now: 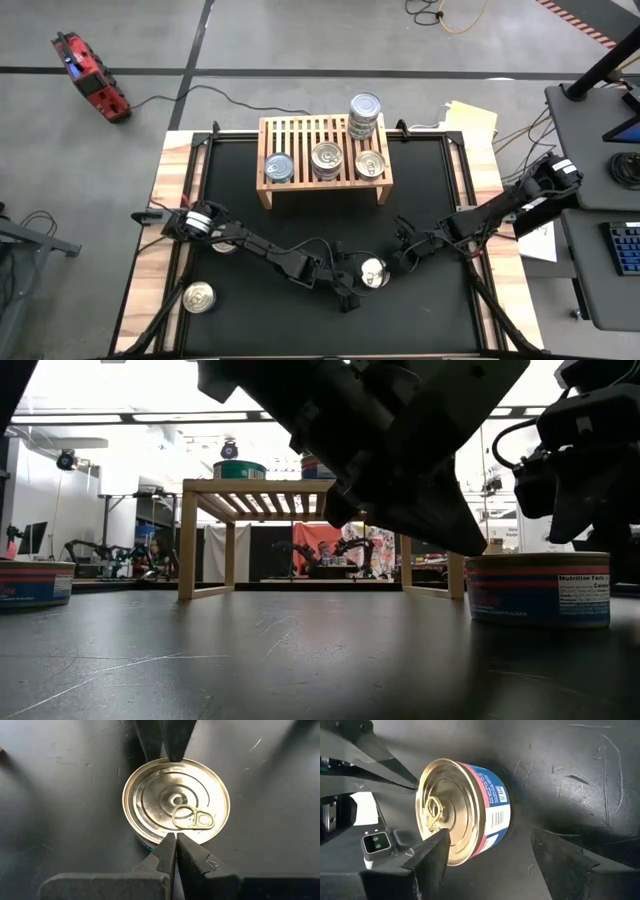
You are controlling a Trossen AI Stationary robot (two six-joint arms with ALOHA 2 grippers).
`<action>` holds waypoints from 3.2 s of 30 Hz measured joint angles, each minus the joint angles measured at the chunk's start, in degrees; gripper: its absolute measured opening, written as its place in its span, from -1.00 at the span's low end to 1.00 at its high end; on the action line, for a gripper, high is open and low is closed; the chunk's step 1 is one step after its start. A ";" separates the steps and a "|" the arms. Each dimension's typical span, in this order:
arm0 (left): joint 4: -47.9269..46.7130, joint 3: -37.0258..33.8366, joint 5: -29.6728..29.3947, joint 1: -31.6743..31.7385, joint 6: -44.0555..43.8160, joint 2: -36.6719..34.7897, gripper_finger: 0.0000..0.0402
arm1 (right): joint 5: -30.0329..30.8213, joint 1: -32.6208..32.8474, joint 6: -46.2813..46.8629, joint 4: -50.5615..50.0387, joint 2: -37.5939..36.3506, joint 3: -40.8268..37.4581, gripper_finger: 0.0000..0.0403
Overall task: Stack canned seafood by type on shelf
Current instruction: Stack the blue pink tuna can on top of the blue pink tuna can on the shelf
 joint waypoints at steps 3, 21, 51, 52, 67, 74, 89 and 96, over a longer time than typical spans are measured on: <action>0.26 0.06 0.02 -0.11 -1.14 0.32 -1.00 | -0.02 0.00 0.33 0.01 0.00 0.00 0.35; 0.26 0.00 -1.16 -1.02 -4.32 0.80 -1.00 | -0.18 0.00 -1.88 1.33 0.00 0.00 0.53; 1.63 -1.34 -3.04 -1.68 -7.11 1.18 -1.00 | 0.02 0.00 1.25 7.42 -0.04 0.00 0.54; 2.01 -1.36 -3.04 -1.68 -7.10 1.18 -1.00 | 0.02 -0.02 2.40 7.36 -0.04 0.00 0.54; 4.35 -1.34 -3.45 -1.59 -7.09 1.18 -1.00 | -0.35 -0.02 6.28 7.14 -0.02 -0.09 0.63; 4.66 -1.29 -3.83 -1.52 -6.92 1.11 -1.00 | 0.07 -0.04 5.09 7.24 1.02 -0.07 0.64; 4.85 -1.53 -3.77 -1.55 -7.45 0.96 -1.00 | -0.43 -0.02 4.00 22.03 12.72 -0.07 0.49; 4.76 -1.58 -3.76 -1.59 -7.49 0.93 -1.00 | -0.36 -0.02 3.15 22.82 13.14 -0.07 0.22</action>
